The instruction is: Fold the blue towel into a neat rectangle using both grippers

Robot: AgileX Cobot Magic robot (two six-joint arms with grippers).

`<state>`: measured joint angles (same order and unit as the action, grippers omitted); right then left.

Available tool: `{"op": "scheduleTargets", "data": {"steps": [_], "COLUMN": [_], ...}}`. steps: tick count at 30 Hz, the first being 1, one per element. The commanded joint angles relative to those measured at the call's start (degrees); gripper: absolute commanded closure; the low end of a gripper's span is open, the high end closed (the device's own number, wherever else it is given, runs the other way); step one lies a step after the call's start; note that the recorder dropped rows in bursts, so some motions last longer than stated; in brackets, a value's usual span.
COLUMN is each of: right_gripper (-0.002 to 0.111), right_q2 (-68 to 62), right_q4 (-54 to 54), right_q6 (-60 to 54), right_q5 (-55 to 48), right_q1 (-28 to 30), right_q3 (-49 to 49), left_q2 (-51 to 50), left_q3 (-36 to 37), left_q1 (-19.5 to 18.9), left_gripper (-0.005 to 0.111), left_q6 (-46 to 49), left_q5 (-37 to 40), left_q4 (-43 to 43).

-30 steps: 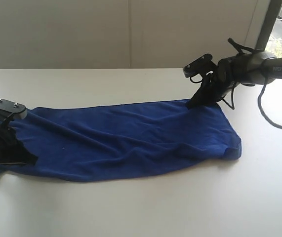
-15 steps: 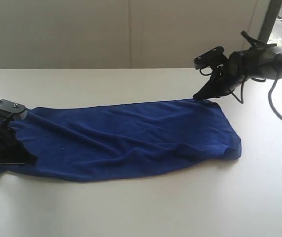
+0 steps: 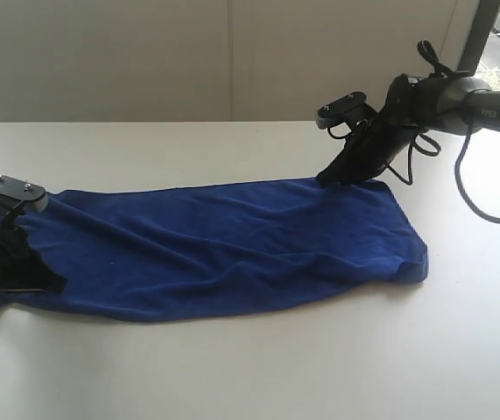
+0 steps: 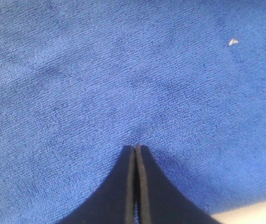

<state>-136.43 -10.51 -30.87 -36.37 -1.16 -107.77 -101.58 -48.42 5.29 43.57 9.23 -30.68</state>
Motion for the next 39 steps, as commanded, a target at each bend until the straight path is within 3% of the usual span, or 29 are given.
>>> {"op": "scheduleTargets", "data": {"steps": [1,39], "right_gripper": [0.108,0.108], "right_q2": [-0.2,-2.6], "right_q4": [2.9,12.7], "right_q6": [1.7,3.9], "right_q5": [2.0,14.6], "right_q1": [0.7,4.9], "right_q3": [-0.3,-2.2], "left_q2": [-1.1,-1.1], "left_q3": [1.6,1.6], "left_q1": [0.0,0.0], "left_gripper": [0.107,0.107], "left_q6": [-0.3,-0.3], "left_q5": [1.9,1.7], "left_q4": [1.4,1.4]}}
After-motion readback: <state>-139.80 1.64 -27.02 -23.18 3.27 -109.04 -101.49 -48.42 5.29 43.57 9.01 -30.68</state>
